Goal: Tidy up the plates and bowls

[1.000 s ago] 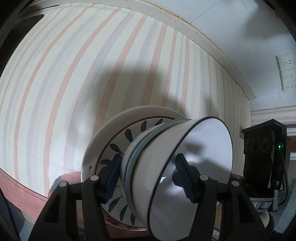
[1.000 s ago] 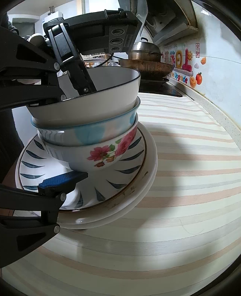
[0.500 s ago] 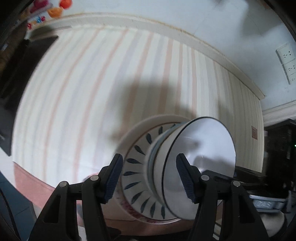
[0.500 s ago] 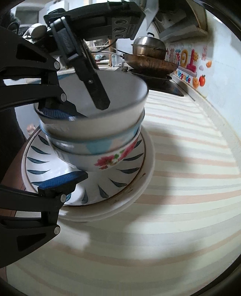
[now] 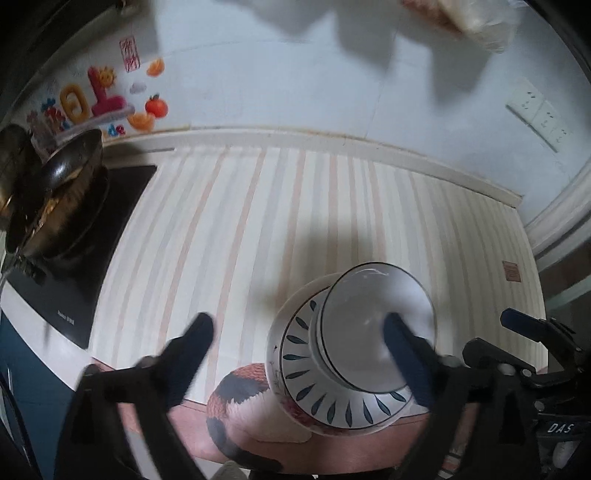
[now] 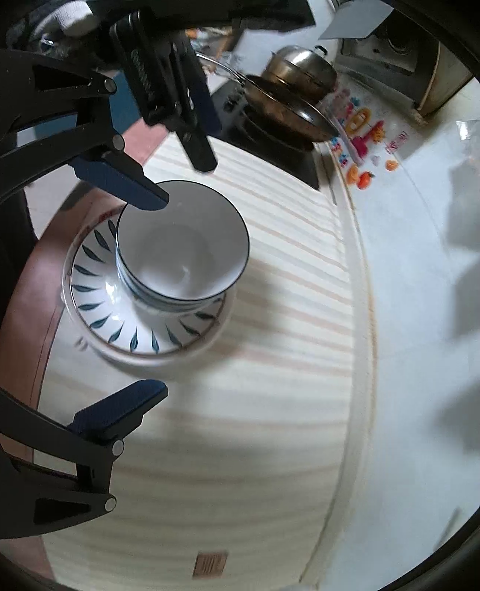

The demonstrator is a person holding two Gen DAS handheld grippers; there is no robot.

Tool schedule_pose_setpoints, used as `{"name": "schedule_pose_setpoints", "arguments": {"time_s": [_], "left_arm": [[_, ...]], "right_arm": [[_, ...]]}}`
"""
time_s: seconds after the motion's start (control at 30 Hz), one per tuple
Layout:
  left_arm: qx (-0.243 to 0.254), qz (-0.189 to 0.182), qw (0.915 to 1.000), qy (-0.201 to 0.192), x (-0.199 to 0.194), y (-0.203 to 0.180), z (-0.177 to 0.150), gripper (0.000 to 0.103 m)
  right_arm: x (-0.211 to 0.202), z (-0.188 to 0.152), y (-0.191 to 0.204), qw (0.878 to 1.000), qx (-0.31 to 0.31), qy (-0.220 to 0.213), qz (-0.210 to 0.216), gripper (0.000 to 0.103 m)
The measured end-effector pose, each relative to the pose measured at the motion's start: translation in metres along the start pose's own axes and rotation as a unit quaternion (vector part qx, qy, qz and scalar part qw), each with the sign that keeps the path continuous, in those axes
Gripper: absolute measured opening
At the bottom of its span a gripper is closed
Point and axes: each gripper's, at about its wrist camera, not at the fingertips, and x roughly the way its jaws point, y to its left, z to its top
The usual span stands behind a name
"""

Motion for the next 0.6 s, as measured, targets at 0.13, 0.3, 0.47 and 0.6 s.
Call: {"name": "schedule_pose_setpoints", "arguments": {"time_s": [0.13,0.3,0.47,0.6], "left_arm": [[0.009,-0.004,0.9998,-0.019,-0.020,0.001,-0.005,0.098],[0.032,-0.013,0.9986,-0.041,-0.049,-0.005,-0.015,0.098],[0.046,-0.009,0.9971,-0.060,-0.081,-0.008,-0.031,0.098],[0.045,-0.010,0.9951,-0.088,-0.115,-0.008,-0.050,0.098]], "right_arm": [[-0.024,-0.014,0.003,0.999,0.020,-0.025,-0.025,0.098],[-0.060,-0.033,0.019,0.996,0.035,-0.062,-0.052,0.099],[-0.098,-0.055,0.042,0.992,0.043,-0.101,-0.064,0.099],[-0.127,-0.070,0.054,0.990,0.042,-0.119,-0.063,0.099]]}}
